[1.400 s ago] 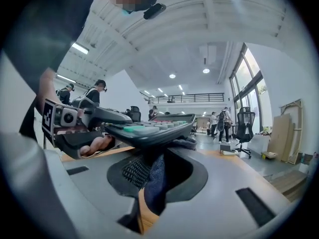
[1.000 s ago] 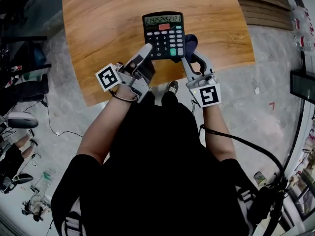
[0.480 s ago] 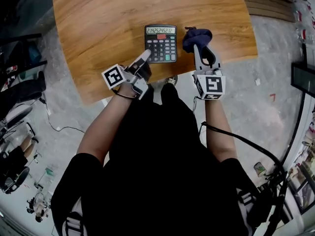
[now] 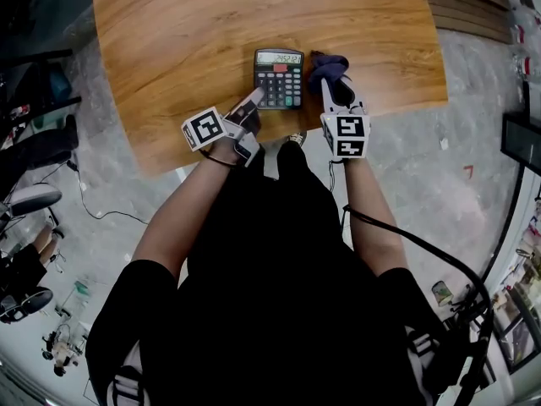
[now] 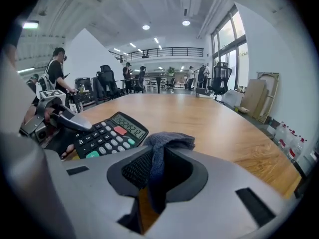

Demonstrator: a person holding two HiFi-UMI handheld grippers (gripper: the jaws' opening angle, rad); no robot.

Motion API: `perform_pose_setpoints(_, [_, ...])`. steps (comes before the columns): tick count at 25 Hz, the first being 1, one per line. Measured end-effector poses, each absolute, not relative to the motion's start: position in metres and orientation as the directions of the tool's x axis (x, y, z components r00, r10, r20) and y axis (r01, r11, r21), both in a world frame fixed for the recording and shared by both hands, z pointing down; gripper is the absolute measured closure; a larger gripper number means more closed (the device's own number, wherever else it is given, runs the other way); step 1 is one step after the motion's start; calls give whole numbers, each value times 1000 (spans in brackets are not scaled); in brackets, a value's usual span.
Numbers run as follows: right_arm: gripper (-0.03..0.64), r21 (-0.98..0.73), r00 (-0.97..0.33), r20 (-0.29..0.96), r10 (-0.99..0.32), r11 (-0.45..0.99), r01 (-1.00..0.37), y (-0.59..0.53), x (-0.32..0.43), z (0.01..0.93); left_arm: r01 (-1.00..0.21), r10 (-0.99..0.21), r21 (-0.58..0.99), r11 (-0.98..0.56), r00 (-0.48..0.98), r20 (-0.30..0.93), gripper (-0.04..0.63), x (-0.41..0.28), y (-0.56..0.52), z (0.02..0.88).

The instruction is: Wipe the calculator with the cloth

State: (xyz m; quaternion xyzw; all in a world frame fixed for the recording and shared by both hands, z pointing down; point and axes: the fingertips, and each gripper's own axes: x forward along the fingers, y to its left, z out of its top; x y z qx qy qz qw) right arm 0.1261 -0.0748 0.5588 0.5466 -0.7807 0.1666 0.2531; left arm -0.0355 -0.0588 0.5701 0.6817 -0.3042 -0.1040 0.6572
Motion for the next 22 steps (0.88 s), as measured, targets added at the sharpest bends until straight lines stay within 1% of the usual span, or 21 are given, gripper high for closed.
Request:
perform_pose_setpoints(4, [548,34,-270,616,-740,367,-930,-72,124,572,-404,-514,915,0,785,346,525,-34,-57,575])
perform_pose_setpoints(10, [548,62,-250,664,-705,385,-921,-72,118,582,-587,-464,805,-85,739,489,502,-34,-54,583])
perform_pose_setpoints(15, [548,35,-249,699,-671,379,-925,-70,120,583,-732,-412,662,-161,659,629,486,-37,-43,595])
perform_pose_setpoints(18, [548,44,-237,733,-637,393,-918,-70,119,581,-782,-396,573,-247,621,677,482,-36,-40,597])
perform_pose_setpoints(22, [542,94,-200,769,-607,417,-904,-70,122,571,-801,-387,504,-323,598,702,474,-36,-38,593])
